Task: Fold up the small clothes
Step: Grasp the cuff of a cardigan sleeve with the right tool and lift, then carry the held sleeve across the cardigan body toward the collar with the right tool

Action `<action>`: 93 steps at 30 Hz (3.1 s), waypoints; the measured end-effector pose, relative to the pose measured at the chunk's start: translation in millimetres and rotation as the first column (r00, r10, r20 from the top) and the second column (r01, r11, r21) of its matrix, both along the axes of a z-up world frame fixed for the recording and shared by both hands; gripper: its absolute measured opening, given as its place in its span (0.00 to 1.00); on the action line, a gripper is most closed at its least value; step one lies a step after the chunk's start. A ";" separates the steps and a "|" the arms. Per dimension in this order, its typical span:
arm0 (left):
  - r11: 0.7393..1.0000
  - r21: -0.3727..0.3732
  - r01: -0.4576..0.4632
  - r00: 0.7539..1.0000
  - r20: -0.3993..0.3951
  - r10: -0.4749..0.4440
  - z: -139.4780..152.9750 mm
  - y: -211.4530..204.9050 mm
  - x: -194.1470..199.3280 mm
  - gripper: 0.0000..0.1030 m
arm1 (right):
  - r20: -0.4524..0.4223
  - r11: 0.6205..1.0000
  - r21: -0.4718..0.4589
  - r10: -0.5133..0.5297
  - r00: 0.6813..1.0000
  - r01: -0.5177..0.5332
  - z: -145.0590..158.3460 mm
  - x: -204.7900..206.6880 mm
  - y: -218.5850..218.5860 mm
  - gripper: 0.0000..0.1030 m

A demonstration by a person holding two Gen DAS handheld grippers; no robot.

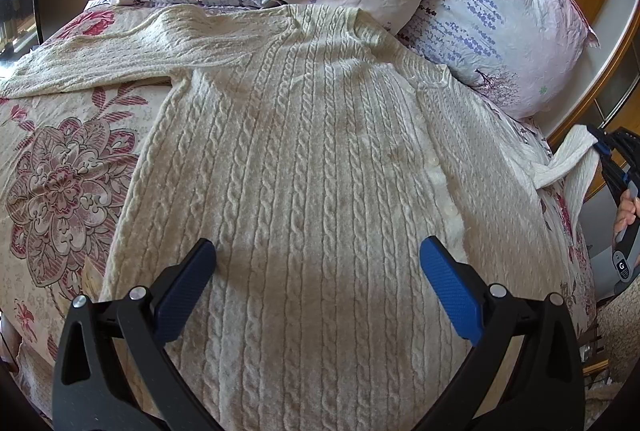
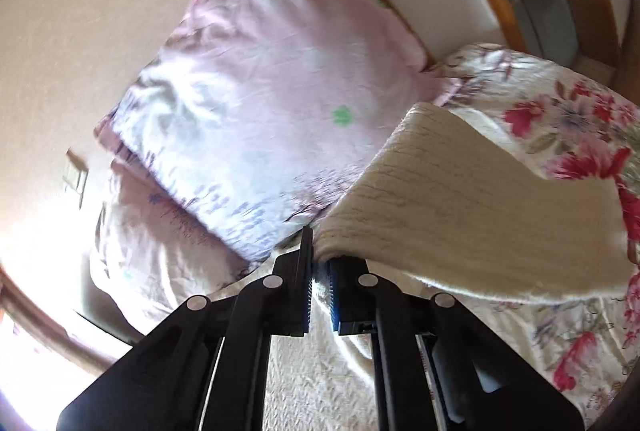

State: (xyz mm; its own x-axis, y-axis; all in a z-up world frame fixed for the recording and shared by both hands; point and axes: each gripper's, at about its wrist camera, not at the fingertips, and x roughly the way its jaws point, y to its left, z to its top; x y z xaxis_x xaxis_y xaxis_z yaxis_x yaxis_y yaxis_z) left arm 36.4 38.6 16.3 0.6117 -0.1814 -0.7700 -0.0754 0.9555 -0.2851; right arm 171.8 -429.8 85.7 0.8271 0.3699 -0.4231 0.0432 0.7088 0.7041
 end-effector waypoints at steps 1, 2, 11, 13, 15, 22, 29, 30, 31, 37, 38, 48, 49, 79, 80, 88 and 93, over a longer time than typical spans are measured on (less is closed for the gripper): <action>1.000 0.000 -0.001 1.000 0.000 0.001 0.0 0.3 0.0 0.98 | 0.008 0.999 -0.015 0.044 0.999 -0.043 1.8 1.8 12.7 0.07; 1.000 -0.001 0.000 1.000 0.000 0.000 0.0 0.4 0.1 0.98 | 0.010 0.995 -0.033 0.093 0.996 -0.093 2.7 3.8 27.8 0.07; 1.000 -0.013 -0.010 1.000 0.007 0.011 0.8 5.9 -2.7 0.98 | -0.220 0.916 -0.124 0.351 0.910 -0.383 -58.5 15.0 142.4 0.08; 1.000 -0.013 -0.010 1.000 0.008 0.011 1.0 6.6 -2.9 0.98 | -0.297 0.900 -0.142 0.358 0.885 -0.412 -73.1 13.1 152.4 0.10; 1.000 -0.013 -0.009 1.000 0.008 0.009 1.0 6.7 -2.8 0.98 | -0.331 0.901 -0.110 0.365 0.870 -0.420 -77.8 7.8 149.2 0.24; 1.000 -0.012 0.011 1.000 -0.007 -0.011 -3.0 5.0 -1.0 0.98 | -0.208 0.983 0.000 0.179 0.962 -0.183 -41.1 -11.3 66.2 0.58; 1.000 -0.014 0.027 1.000 -0.001 -0.027 -3.0 3.5 -6.0 0.98 | -0.396 0.922 0.336 -0.048 0.917 0.194 -100.0 5.3 -22.5 0.57; 1.000 -0.018 0.025 1.000 0.002 -0.025 -2.6 4.6 -7.2 0.98 | -0.411 0.914 0.346 -0.055 0.910 0.211 -105.1 7.9 -24.5 0.57; 0.999 -0.023 0.024 1.000 0.005 -0.024 -2.0 6.3 -8.1 0.98 | -0.417 0.909 0.351 -0.061 0.907 0.223 -109.1 11.3 -23.8 0.55; 0.999 -0.033 -0.003 1.000 0.018 0.004 3.8 17.4 -14.2 0.98 | -0.406 0.889 0.380 -0.089 0.910 0.256 -116.8 27.6 -24.7 0.34; 0.999 -0.034 -0.010 1.000 0.017 0.011 4.4 19.6 -14.7 0.98 | -0.412 0.890 0.376 -0.089 0.907 0.258 -119.2 31.6 -23.6 0.20; 0.997 -0.050 -0.052 0.998 0.028 0.054 10.6 43.7 -19.1 0.98 | -0.095 0.977 0.211 0.061 0.994 -0.040 -11.5 58.6 63.5 0.11; 0.997 -0.051 -0.052 0.998 0.028 0.054 10.9 45.0 -18.5 0.98 | -0.058 0.976 0.192 0.116 0.992 -0.103 0.1 62.1 86.0 0.11; 0.993 -0.052 -0.110 0.994 -0.019 0.110 0.3 91.7 -26.1 0.98 | -0.498 0.727 -0.606 -0.032 0.867 -0.321 -58.1 184.5 195.2 0.51; 0.992 -0.053 -0.116 0.993 -0.020 0.115 0.2 94.0 -26.2 0.98 | -0.517 0.710 -0.617 -0.041 0.855 -0.339 -63.7 186.7 197.0 0.51; 0.990 -0.076 -0.115 0.993 0.000 0.116 6.7 103.0 -15.4 0.98 | -0.416 0.827 -0.519 -0.023 0.909 -0.217 -41.4 169.2 164.1 0.07; 0.988 -0.105 -0.110 0.994 0.011 0.112 11.4 108.0 -5.5 0.98 | -0.267 0.898 -0.394 0.093 0.959 -0.197 1.8 147.9 181.7 0.07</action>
State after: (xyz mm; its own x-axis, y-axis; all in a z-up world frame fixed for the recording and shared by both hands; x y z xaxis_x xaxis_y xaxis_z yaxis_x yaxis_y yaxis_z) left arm 30.8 146.6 27.7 0.6452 -0.1908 -0.7398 -0.1735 0.9064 -0.3851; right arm 319.7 -248.2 87.4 0.6346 0.2272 -0.7387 0.0449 0.9434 0.3287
